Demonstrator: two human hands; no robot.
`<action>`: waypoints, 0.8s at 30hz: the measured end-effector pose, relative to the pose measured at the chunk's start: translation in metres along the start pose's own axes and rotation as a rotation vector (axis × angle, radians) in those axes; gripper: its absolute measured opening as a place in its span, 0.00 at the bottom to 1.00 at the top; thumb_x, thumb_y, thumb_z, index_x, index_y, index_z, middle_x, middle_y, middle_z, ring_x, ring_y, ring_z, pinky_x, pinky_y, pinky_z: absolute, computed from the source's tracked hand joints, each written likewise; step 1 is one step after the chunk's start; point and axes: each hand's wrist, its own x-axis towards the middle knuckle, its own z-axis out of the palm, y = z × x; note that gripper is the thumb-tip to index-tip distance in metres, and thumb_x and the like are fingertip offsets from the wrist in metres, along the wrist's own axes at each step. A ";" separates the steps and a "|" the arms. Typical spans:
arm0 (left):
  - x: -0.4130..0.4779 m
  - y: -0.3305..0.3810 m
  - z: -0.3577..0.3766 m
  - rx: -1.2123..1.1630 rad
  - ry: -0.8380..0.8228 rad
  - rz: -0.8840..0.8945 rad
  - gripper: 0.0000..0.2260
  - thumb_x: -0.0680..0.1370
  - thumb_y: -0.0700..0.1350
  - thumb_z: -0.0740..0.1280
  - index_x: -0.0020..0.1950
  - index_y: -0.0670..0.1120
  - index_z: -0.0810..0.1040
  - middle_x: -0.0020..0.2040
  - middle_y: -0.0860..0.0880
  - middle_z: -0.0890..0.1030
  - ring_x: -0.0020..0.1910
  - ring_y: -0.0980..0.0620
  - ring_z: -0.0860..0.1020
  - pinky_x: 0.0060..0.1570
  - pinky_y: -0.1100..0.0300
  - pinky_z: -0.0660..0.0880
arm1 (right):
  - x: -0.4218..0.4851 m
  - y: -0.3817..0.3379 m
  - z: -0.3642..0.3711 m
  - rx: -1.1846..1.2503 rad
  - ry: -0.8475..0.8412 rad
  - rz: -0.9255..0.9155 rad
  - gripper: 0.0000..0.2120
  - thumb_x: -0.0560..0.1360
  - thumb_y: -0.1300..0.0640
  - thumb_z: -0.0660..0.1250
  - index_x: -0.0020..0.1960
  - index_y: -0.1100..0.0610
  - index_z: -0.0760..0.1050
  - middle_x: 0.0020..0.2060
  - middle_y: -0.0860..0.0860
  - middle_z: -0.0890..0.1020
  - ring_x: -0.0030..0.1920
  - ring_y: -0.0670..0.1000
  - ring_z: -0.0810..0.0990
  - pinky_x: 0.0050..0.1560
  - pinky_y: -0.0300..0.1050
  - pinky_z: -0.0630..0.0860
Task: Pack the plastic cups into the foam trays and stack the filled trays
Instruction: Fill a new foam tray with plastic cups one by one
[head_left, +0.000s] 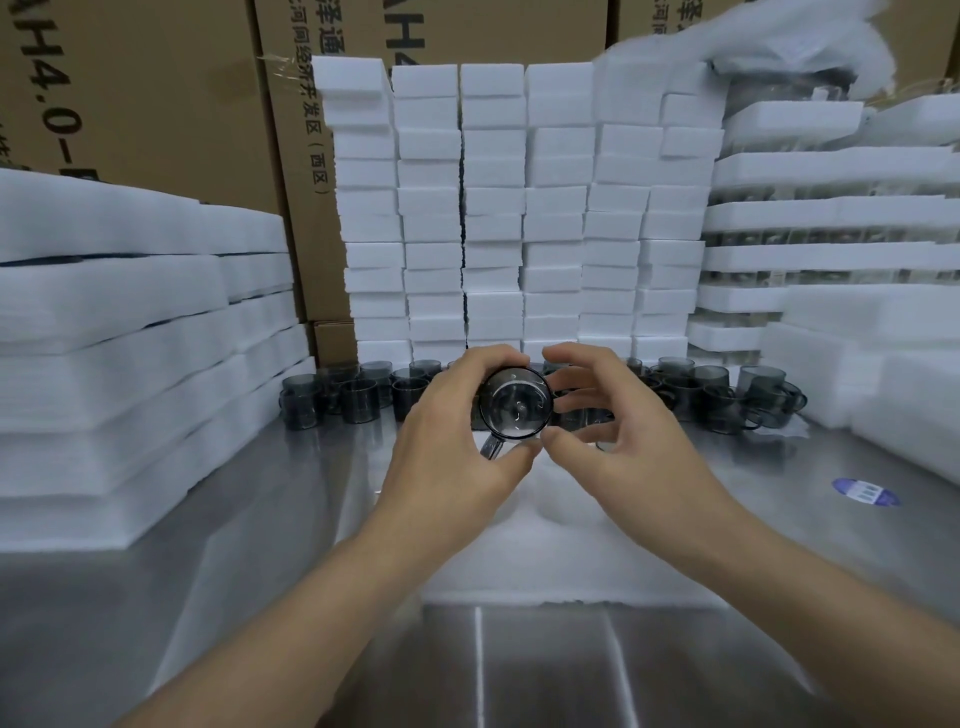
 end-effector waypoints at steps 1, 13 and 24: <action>0.000 0.000 0.000 0.002 -0.001 0.009 0.26 0.73 0.39 0.80 0.66 0.57 0.77 0.59 0.59 0.83 0.62 0.50 0.80 0.63 0.47 0.77 | 0.000 0.000 0.000 -0.020 -0.004 -0.010 0.26 0.74 0.51 0.73 0.69 0.38 0.73 0.58 0.36 0.80 0.64 0.42 0.79 0.61 0.47 0.79; -0.002 0.000 -0.001 -0.077 -0.037 -0.052 0.30 0.73 0.48 0.83 0.69 0.63 0.74 0.63 0.61 0.81 0.67 0.60 0.79 0.62 0.55 0.78 | 0.011 -0.003 -0.014 -0.004 0.045 0.146 0.16 0.73 0.40 0.76 0.57 0.45 0.83 0.48 0.43 0.87 0.51 0.44 0.86 0.57 0.52 0.84; 0.002 -0.007 -0.006 0.287 -0.388 -0.374 0.19 0.81 0.61 0.69 0.71 0.60 0.78 0.73 0.59 0.76 0.67 0.55 0.76 0.59 0.61 0.73 | 0.022 0.008 -0.038 -0.057 0.171 0.416 0.35 0.59 0.24 0.74 0.45 0.52 0.73 0.39 0.53 0.82 0.42 0.51 0.84 0.55 0.62 0.82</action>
